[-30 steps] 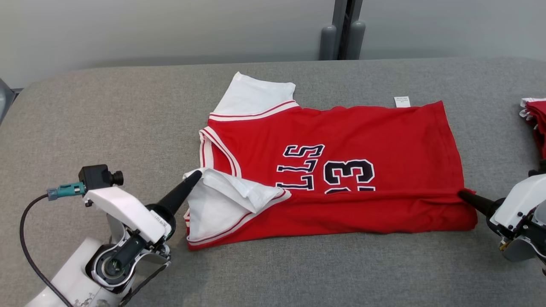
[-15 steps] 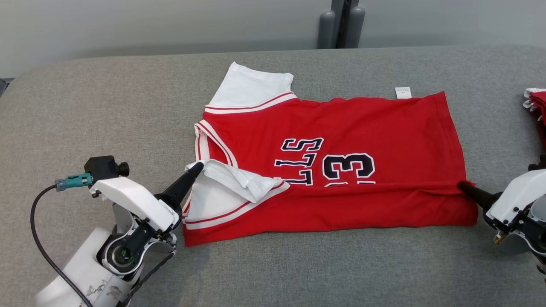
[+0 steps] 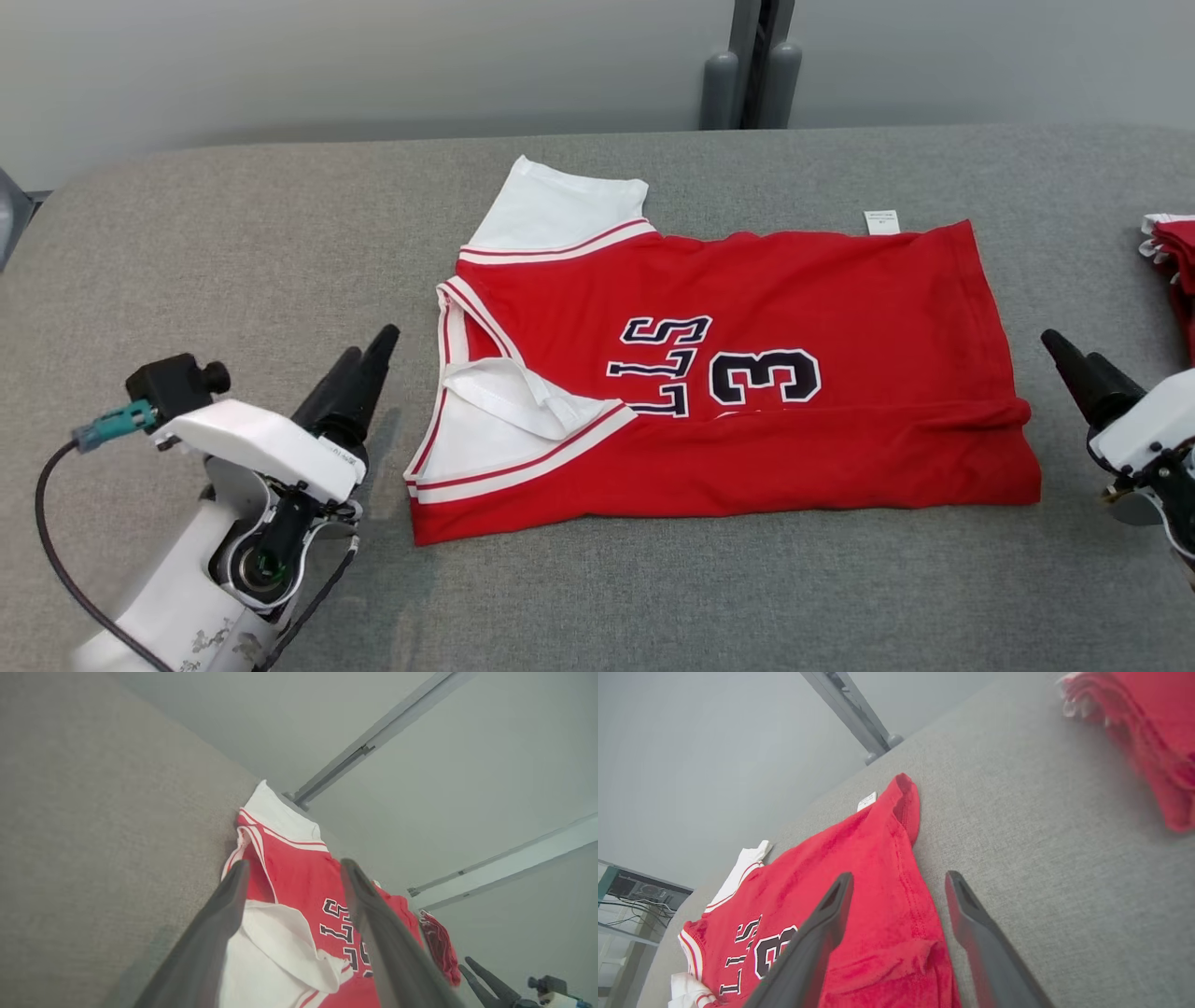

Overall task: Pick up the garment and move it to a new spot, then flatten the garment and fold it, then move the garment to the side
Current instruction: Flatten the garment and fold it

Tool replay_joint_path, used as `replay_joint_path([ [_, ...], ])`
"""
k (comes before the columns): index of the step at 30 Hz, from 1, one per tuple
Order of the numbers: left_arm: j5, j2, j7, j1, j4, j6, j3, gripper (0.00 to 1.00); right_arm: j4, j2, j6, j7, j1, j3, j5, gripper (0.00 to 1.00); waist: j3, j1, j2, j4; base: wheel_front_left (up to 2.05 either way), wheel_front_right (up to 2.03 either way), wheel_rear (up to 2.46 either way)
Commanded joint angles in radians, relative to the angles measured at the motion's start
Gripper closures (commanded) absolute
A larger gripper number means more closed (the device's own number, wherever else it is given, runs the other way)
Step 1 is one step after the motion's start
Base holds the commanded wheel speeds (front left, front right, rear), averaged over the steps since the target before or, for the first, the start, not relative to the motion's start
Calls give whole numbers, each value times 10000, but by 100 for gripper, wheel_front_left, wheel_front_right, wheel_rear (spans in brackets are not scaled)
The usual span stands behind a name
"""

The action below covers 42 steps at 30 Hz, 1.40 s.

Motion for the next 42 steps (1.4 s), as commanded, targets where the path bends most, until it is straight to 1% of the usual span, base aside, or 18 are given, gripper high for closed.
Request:
replay_joint_path([
  [1, 240, 59, -479, 138, -43, -15, 13, 0, -143, -46, 0, -527, 252, 46, -235, 0, -131, 0, 0, 4, 0, 0, 0],
  [3, 635, 49, -1442, 317, -106, -15, 15, 0, -370, -164, 0, -1536, 478, 145, -733, 0, -287, 0, 0, -6, 0, 0, 0],
  [5, 1115, 4, -1952, 503, -123, -15, 50, 0, -430, -267, 0, -2326, 703, 374, -1453, 0, -438, 0, 0, -24, 0, 0, 0],
  [7, 1853, -78, -2138, 669, -82, -15, 205, 0, -360, -213, 0, -2639, 917, 430, -2171, 0, -568, 0, 0, -21, 0, 0, 0],
  [8, 2645, -55, -2161, 666, -96, -15, 642, 0, -298, -180, 0, -2690, 984, 257, -2586, 0, -621, 0, 0, -14, 0, 0, 0],
  [9, 3447, -147, -2166, 796, -126, -14, 1057, 0, -366, -156, 0, -2712, 944, -224, -3118, 0, -659, 0, 0, -21, 0, 0, 0],
  [10, 4163, -429, -2163, 1086, -193, -14, 1489, 0, -466, -28, 0, -2714, 1111, -718, -3674, 0, -702, 0, 0, -28, 0, 0, 0],
  [13, 6190, -1207, -2139, 1870, -504, 10, 2812, 0, -861, 602, 0, -2691, 2070, -2376, -5361, 0, -834, 0, 0, -70, 0, 0, 0],
  [15, 7327, -1604, -2149, 2318, -603, 21, 3487, 0, -1195, 1022, 0, -2695, 2617, -3349, -6406, 0, -944, 0, 0, -92, 0, 0, 0],
  [16, 7327, -1604, -2149, 2318, -603, 21, 3487, 0, -1195, 1022, 0, -2695, 2617, -3349, -6406, 0, -944, 0, 0, -92, 0, 0, 0],
  [17, 7798, -1871, -2149, 2584, -604, 20, 3763, 0, -1307, 1298, 0, -2696, 2900, -3877, -6794, 0, -995, 0, 0, -106, 0, 0, 0],
  [19, 8486, -2360, -2149, 2989, -596, 15, 4266, 0, -1436, 1809, 0, -2697, 3471, -4549, -7557, 0, -1073, 0, 0, -123, 0, 0, 0],
  [23, 9593, -2811, -2150, 3480, -388, 1, 4863, 0, -1574, 2540, 0, -2698, 4080, -5432, -8576, 0, -1141, 0, 0, -158, 0, 0, 0],
  [27, 10173, -2995, -2152, 3630, -16, -8, 4881, 0, -1387, 2939, 0, -2699, 4177, -5760, -9075, 0, -1062, 0, 0, -217, 0, 0, 0],
  [31, 10431, -3057, -2153, 3404, 531, -10, 4907, 0, -997, 3166, 0, -2700, 3891, -5843, -9278, 0, -872, 0, 0, -222, 0, 0, 0],
  [36, 10034, -3067, -2152, 3039, 1174, -12, 4338, 0, -363, 3252, 0, -2702, 3502, -5627, -9269, 0, -654, 0, 0, -167, 0, 0, 0],
  [39, 10123, -3054, -2153, 2761, 1639, -12, 4006, 0, -149, 3265, 0, -2700, 3304, -5576, -9198, 0, -547, 0, 0, -125, 0, 0, 0],
  [42, 9985, -3064, -2152, 2594, 2128, -13, 3755, 0, 28, 3279, 0, -2700, 3183, -5451, -9079, 0, -457, 0, 0, -105, 0, 0, 0],
])
